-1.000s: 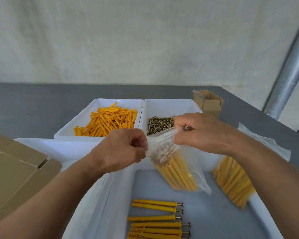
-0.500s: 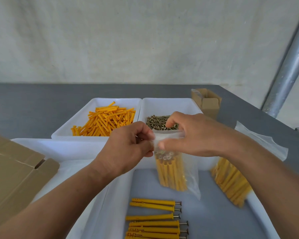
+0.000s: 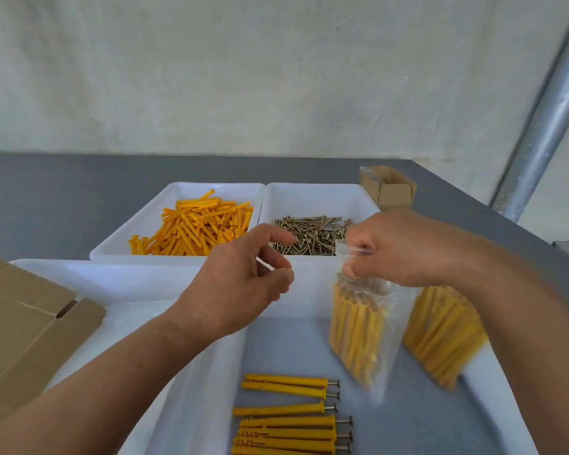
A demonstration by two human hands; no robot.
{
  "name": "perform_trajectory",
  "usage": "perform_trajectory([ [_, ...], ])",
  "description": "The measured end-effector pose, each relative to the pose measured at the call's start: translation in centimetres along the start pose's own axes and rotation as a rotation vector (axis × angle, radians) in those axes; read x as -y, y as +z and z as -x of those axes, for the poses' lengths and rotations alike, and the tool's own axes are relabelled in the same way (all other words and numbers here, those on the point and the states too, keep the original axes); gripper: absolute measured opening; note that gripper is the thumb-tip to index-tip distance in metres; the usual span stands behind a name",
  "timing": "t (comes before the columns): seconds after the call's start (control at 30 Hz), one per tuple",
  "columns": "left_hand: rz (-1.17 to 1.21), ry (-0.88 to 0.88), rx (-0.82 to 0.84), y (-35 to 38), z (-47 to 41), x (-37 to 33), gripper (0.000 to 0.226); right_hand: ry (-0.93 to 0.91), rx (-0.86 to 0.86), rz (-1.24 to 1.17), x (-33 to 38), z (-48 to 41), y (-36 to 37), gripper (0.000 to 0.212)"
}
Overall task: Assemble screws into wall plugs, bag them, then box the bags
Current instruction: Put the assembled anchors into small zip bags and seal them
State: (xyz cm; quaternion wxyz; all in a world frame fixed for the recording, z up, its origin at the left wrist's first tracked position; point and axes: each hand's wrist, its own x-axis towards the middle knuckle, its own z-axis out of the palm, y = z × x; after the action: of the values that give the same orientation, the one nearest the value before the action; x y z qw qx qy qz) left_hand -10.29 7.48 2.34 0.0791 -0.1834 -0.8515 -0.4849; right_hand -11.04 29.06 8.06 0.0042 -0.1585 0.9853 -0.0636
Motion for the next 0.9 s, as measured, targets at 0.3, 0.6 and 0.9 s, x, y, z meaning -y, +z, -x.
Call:
perform_trajectory([
  [0.3,-0.114,-0.035,0.113,-0.1,0.1,0.3,0.024,0.222,0.132,0.133,-2.9,1.5,-1.7,0.034],
  [0.6,-0.521,0.001,0.730,0.8,1.6,-0.5,0.036,0.467,0.119,0.126,-4.4,3.2,-3.0,0.040],
  [0.9,-0.795,-0.034,1.076,1.8,2.7,-1.4,0.063,0.412,0.097,0.110,-4.0,3.3,-3.2,0.040],
])
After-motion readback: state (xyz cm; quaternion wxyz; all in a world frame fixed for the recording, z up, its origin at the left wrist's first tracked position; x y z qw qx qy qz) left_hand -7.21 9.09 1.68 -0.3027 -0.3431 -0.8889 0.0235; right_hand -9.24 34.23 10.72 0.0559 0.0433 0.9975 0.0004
